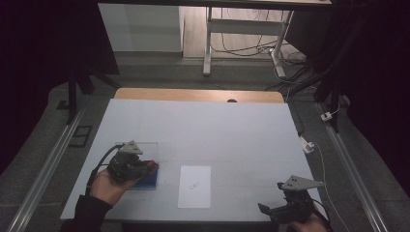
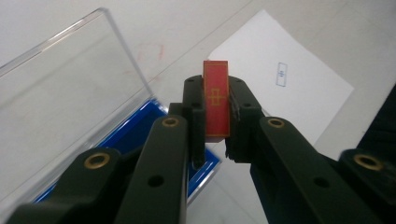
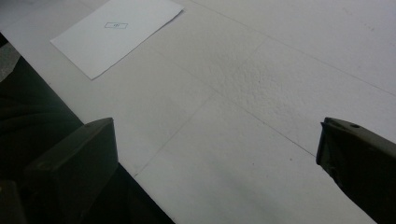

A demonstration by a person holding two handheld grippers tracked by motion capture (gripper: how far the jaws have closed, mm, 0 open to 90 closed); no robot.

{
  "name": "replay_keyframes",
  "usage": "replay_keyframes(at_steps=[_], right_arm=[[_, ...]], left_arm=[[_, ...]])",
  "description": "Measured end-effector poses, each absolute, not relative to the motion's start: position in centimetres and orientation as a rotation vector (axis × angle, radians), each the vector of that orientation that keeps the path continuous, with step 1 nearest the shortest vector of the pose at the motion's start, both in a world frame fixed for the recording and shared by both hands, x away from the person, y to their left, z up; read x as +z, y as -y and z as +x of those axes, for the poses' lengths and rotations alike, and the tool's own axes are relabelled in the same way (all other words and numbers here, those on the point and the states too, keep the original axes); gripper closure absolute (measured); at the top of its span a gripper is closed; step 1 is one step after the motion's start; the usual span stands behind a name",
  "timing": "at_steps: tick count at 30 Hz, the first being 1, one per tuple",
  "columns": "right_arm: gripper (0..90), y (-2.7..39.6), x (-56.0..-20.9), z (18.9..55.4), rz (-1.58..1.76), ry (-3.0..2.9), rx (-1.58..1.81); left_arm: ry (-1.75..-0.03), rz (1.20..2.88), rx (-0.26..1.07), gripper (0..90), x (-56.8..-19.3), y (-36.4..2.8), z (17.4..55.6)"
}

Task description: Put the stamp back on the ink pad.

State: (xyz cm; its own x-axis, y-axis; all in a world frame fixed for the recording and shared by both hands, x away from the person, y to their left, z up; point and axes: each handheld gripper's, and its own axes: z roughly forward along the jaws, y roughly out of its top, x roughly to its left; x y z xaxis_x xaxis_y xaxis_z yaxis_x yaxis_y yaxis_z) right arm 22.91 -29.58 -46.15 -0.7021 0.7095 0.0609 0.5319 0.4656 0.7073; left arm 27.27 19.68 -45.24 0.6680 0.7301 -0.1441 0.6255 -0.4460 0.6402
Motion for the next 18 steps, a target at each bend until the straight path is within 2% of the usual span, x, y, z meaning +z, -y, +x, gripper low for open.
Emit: replay_keyframes(at_steps=[18], right_arm=[[0.0, 29.5, -46.2, 22.9, 1.068, -2.477, 1.063]], left_arm=[[-1.181, 2.201, 0.265, 79.4, -47.1, -23.0, 27.8]])
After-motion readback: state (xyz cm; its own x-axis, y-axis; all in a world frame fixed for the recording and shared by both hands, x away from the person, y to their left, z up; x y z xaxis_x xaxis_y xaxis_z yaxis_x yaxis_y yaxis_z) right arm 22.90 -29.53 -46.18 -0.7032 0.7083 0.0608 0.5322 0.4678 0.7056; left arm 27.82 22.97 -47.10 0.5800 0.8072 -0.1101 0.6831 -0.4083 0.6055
